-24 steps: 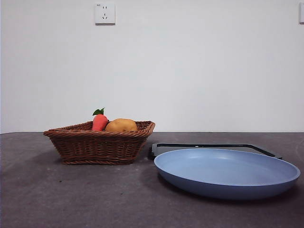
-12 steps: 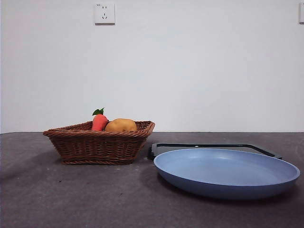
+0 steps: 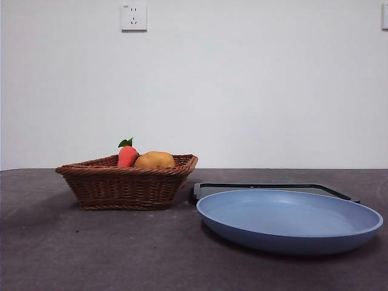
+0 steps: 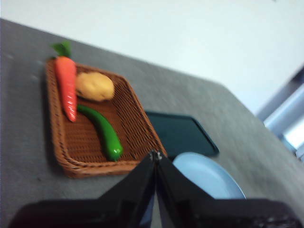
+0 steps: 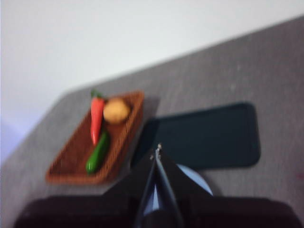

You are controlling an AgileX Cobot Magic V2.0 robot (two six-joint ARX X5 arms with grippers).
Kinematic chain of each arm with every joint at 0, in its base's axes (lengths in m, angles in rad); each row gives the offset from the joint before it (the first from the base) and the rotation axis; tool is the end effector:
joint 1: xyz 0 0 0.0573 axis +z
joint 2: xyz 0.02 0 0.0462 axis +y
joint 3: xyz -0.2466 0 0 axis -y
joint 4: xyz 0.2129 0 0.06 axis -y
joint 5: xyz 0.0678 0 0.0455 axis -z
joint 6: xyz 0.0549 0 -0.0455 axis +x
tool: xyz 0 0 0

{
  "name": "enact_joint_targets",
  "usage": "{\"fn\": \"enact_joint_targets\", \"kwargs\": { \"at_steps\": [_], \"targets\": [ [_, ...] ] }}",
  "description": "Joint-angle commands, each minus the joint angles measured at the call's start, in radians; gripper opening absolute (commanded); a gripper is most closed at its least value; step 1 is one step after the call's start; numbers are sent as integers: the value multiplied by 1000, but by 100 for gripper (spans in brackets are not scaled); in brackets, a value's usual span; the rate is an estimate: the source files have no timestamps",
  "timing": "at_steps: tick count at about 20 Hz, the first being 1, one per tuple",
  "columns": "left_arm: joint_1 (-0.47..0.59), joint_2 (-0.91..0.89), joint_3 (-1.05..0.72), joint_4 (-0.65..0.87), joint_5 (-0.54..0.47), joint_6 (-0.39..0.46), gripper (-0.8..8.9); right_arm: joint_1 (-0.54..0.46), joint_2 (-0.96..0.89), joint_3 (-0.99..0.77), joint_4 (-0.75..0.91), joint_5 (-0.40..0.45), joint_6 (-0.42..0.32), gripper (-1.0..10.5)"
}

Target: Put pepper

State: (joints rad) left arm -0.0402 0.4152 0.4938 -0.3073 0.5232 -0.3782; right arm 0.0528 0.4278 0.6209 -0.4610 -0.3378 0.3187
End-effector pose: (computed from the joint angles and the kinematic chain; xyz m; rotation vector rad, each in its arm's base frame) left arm 0.1130 -0.0320 0.2534 -0.4220 0.3289 -0.5125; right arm 0.1073 0.0239 0.2739 0.3510 0.3268 0.3428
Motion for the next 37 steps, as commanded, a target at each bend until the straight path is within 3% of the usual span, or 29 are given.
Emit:
{"fn": "enact_joint_targets", "kwargs": {
  "at_steps": [1, 6, 12, 17, 18, 20, 21, 29, 37],
  "targets": [
    [2, 73, 84, -74, 44, 139, 6, 5, 83, 108, -126, -32, -141, 5],
    [0, 195, 212, -268, 87, 286, 6, 29, 241, 290, -383, -33, -296, 5],
    [0, 275, 311, -494, 84, 447, 6, 48, 358, 409, -595, -30, -425, 5],
    [1, 274, 313, -494, 83, 455, 16, 48, 373, 409, -624, -29, -432, 21],
    [1, 274, 313, -494, 82, 455, 75, 48, 373, 409, -624, -29, -432, 66],
    [1, 274, 313, -491, 80, 455, 314, 48, 373, 409, -624, -29, -419, 244],
    [1, 274, 313, -491, 82, 454, 379, 48, 373, 409, -624, -29, -408, 322],
    [1, 274, 313, -494, 83, 452, 382, 48, 437, 409, -616, -30, -394, 337],
    [1, 274, 313, -480, 85, 452, 382, 49, 785, 409, -482, -27, -387, 336]
  ]
}}
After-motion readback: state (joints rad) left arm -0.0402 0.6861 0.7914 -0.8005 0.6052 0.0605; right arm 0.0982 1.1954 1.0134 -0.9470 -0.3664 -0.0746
